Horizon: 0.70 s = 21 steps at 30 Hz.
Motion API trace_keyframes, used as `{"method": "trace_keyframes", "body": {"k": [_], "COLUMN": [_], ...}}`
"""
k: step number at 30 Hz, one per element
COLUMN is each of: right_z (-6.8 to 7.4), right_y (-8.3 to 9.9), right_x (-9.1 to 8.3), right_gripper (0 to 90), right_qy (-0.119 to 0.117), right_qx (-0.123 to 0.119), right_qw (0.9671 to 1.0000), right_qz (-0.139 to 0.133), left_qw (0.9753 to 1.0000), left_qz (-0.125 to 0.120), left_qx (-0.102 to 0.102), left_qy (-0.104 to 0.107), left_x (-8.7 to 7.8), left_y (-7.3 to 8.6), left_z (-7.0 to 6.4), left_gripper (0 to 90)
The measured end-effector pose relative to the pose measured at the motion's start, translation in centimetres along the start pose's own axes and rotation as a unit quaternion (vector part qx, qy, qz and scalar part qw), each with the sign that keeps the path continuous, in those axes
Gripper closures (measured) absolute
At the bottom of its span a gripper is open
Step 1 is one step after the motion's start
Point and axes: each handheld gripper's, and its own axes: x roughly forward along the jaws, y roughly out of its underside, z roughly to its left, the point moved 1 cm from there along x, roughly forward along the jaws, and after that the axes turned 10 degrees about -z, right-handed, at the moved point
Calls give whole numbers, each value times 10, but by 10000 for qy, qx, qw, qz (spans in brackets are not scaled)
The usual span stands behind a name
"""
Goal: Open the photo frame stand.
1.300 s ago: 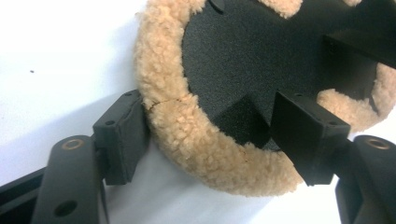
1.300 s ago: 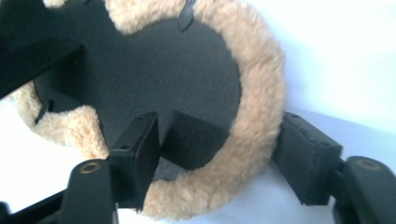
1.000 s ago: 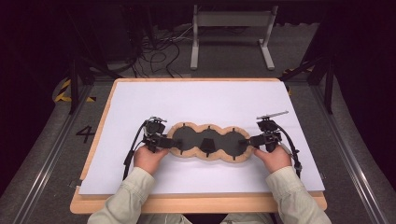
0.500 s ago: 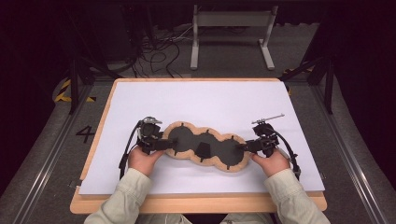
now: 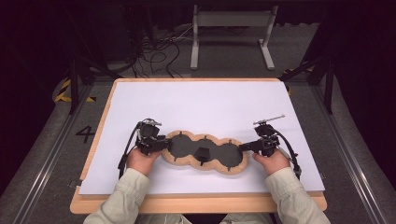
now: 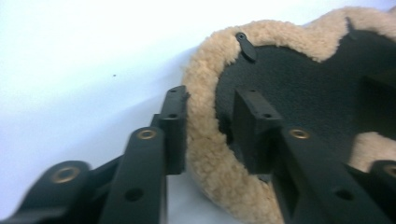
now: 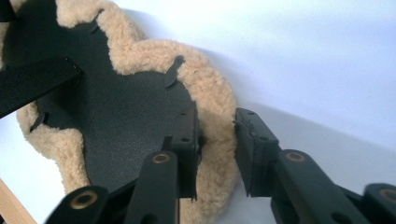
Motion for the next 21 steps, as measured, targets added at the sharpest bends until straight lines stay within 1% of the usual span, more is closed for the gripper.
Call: {"method": "trace_keyframes", "body": {"k": [1, 2, 3, 5, 7, 8, 10, 11, 13, 16, 17, 19, 21], "right_z": [0, 0, 0, 1, 3, 4, 8, 10, 13, 14, 13, 10, 9], "right_y": [0, 0, 0, 0, 0, 1, 1, 1, 1, 1, 1, 1, 2], "right_x": [0, -1, 0, 0, 0, 0, 1, 1, 2, 2, 2, 2, 2], "right_gripper": [742, 784, 783, 783, 780, 777, 772, 770, 768, 766, 765, 761, 755], "right_qy": [20, 30, 94, 119, 176, 220, 328, 384, 483, 498, 467, 380, 373], "right_qx": [-13, -29, -94, -194, -218, -281, -409, -516, -655, -674, -678, -614, -588], "right_qw": [10000, 10000, 9999, 9997, 9996, 9994, 9986, 9979, 9966, 9963, 9965, 9973, 9974], "right_qz": [-7, -12, 7, 11, 22, 22, 67, 103, 129, 162, 160, 158, 188], "left_qw": [10000, 9999, 9999, 9998, 9998, 9998, 9995, 9996, 9996, 9996, 9997, 9998, 9998], "left_qz": [-29, -31, -17, -4, 38, 46, 75, 86, 122, 162, 151, 157, 212], "left_qx": [38, 69, 98, 132, 132, 123, 205, 203, 188, 183, 153, 97, 23], "left_qy": [-45, -103, -118, -147, -163, -168, -207, -202, -164, -155, -137, -44, 28], "left_x": [0, -1, 0, 0, 2, 2, 2, 2, 3, 3, 3, 3, 3], "left_y": [-1, 0, 0, 0, 0, 0, 0, 0, 0, 0, 0, 0, 0], "left_z": [0, 0, 0, -1, -2, -2, -3, -3, -2, -2, -1, 2, 4], "left_gripper": [714, 758, 790, 792, 789, 789, 787, 786, 783, 783, 783, 781, 775]}}
